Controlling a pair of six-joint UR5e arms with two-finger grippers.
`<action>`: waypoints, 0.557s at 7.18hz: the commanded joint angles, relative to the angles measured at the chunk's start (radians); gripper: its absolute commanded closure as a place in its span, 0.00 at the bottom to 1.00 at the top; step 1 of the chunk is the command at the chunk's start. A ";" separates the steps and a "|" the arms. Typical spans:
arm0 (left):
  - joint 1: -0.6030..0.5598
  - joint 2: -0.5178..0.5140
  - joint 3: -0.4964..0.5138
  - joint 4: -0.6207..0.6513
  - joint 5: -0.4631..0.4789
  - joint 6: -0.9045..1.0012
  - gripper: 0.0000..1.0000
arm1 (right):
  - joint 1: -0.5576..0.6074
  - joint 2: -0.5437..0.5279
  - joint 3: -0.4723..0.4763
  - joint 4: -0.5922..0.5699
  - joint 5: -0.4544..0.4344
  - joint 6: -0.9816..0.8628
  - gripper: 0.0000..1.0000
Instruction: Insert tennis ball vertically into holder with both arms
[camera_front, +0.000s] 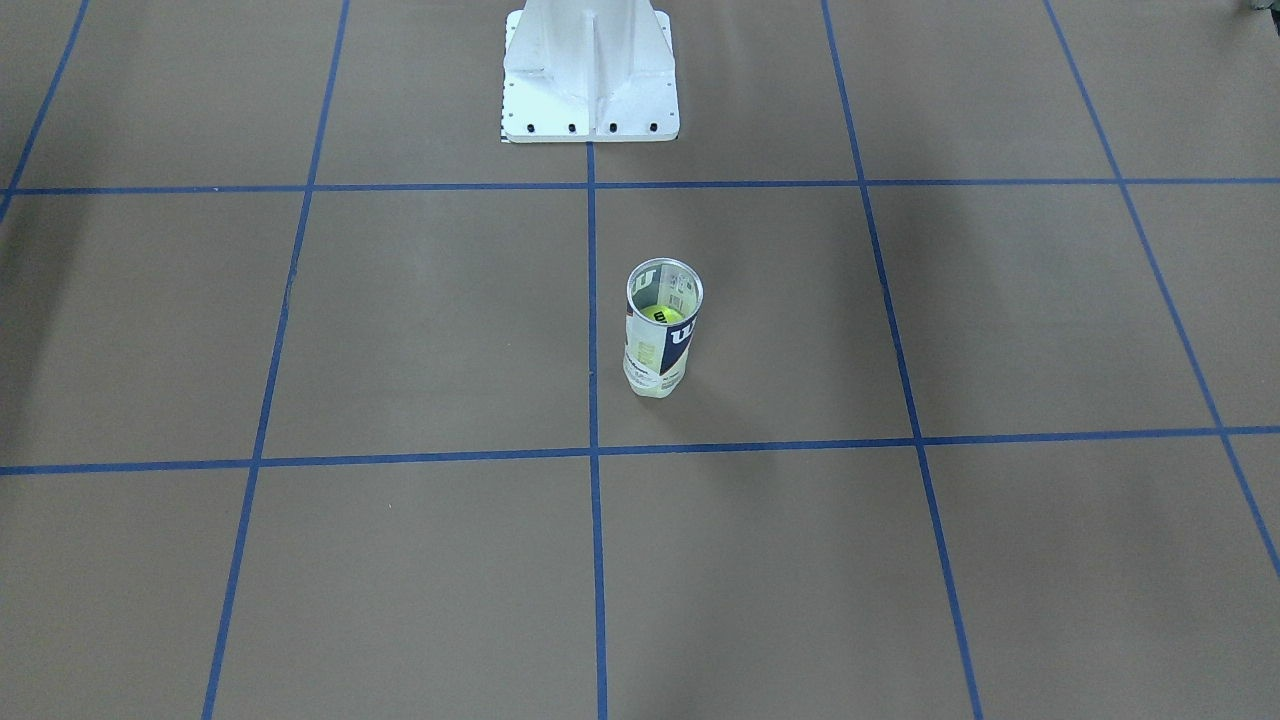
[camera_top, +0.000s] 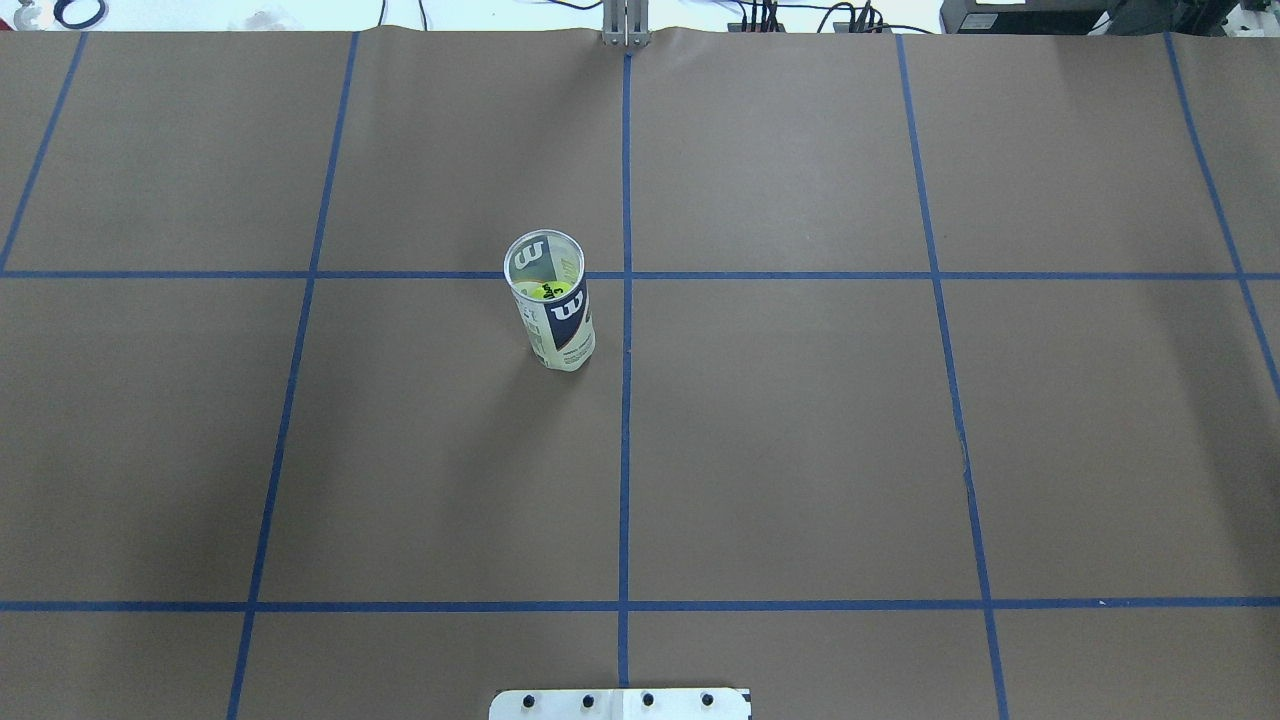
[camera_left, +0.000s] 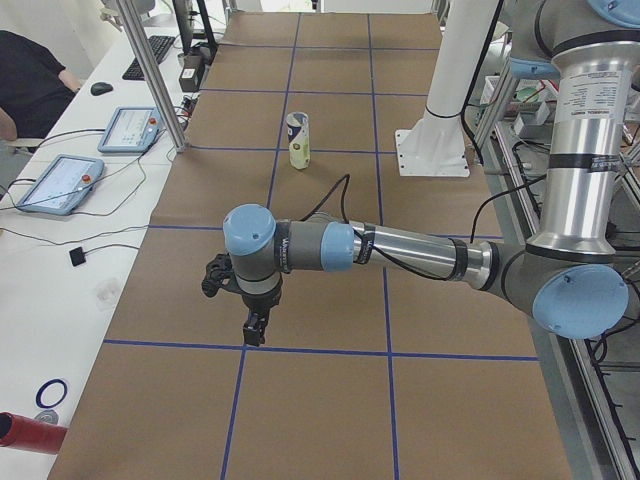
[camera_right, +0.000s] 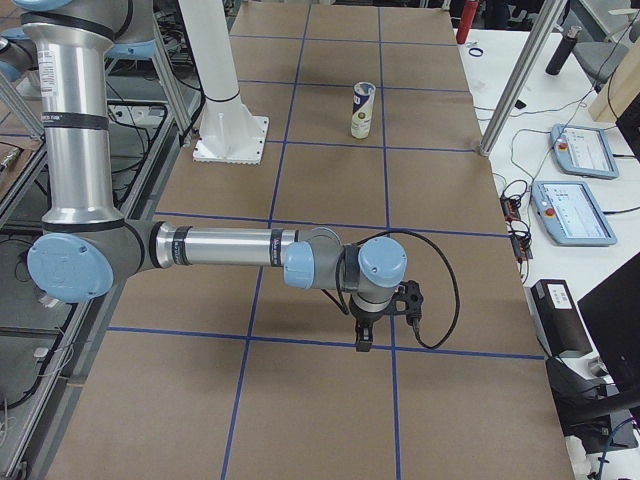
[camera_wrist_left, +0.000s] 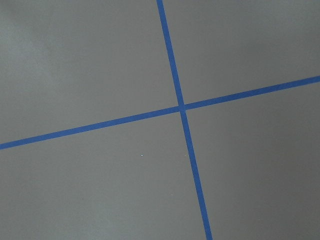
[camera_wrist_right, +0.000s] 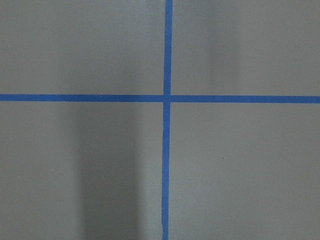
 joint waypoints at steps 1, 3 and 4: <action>0.002 -0.002 -0.001 0.000 0.000 -0.001 0.00 | 0.006 -0.020 0.015 0.003 0.007 0.000 0.01; 0.004 -0.002 -0.003 0.003 0.000 -0.001 0.00 | 0.008 -0.018 0.025 0.003 0.002 0.002 0.01; 0.004 -0.004 -0.003 0.003 -0.001 -0.001 0.00 | 0.008 -0.017 0.023 0.004 0.000 0.000 0.01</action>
